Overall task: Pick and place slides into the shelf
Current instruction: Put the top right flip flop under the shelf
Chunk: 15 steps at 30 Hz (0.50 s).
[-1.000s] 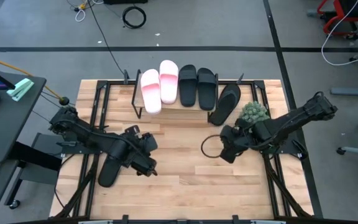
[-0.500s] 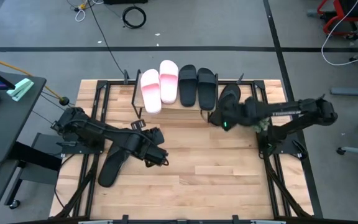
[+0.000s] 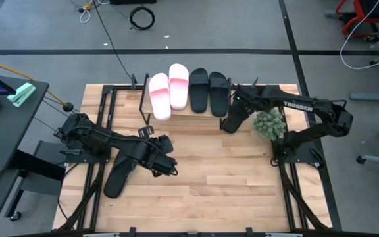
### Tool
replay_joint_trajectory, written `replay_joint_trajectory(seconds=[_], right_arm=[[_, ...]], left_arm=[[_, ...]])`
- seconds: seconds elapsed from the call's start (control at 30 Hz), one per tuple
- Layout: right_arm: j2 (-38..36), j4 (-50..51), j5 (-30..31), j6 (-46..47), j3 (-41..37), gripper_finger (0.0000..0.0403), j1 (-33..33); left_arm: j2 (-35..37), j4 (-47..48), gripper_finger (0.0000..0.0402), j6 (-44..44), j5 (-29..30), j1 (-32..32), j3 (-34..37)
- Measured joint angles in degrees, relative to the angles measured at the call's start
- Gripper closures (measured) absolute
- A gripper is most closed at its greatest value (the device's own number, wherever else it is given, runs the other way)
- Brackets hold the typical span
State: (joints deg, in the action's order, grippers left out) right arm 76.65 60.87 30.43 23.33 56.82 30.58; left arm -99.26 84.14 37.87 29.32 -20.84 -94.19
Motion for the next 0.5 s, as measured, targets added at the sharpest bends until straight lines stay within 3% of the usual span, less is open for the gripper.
replay_joint_trajectory(seconds=[0.5], right_arm=[[13.2, -5.2, -2.5, -7.0, 0.0, 0.0224, 7.1]], left_arm=[[0.0, 0.0, 0.0329, 0.5, 0.0, 0.0, 0.0]])
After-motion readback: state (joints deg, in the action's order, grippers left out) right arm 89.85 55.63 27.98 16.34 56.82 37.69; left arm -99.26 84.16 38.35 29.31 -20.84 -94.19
